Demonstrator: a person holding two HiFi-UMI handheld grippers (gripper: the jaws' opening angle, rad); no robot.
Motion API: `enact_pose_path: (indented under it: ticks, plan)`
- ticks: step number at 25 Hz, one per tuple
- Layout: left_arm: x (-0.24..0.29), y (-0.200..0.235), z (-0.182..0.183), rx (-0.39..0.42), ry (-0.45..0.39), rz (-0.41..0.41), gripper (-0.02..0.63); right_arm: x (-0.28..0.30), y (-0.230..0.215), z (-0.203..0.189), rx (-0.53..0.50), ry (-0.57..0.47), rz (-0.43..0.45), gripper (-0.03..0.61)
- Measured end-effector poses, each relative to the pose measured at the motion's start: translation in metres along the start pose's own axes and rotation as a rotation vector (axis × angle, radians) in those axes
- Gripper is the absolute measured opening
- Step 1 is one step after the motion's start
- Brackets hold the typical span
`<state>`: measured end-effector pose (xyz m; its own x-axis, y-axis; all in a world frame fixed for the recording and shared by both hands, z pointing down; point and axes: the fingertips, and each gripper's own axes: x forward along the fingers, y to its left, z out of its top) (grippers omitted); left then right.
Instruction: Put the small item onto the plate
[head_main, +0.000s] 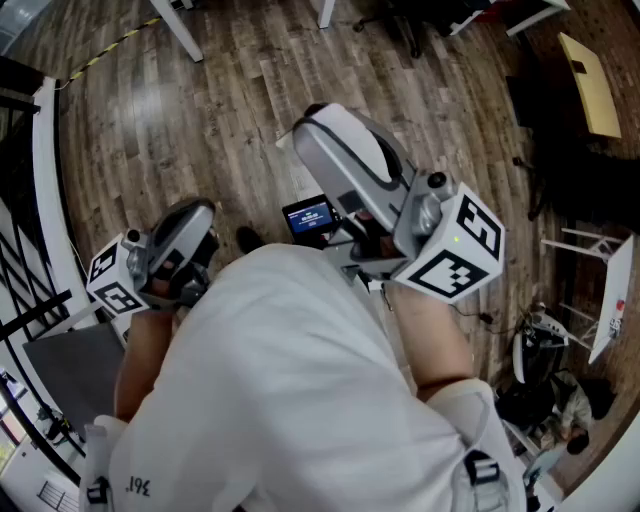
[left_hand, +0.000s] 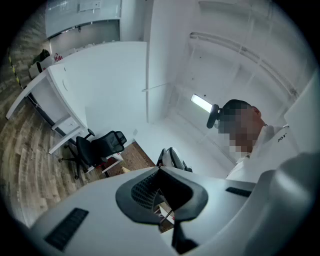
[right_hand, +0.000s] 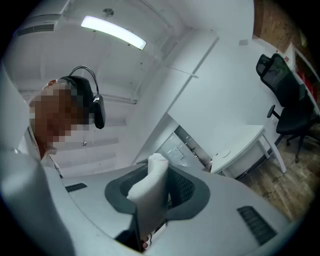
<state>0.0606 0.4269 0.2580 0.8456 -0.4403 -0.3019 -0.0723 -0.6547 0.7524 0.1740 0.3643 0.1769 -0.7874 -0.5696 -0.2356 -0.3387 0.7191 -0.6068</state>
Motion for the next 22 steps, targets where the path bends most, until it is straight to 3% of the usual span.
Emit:
enact_pose_path:
  ticks: [22]
  plan:
    - [-0.008, 0.021, 0.021, 0.001, 0.002, 0.022, 0.006, 0.034, -0.027, -0.017, 0.011, 0.066, -0.054, 0.095]
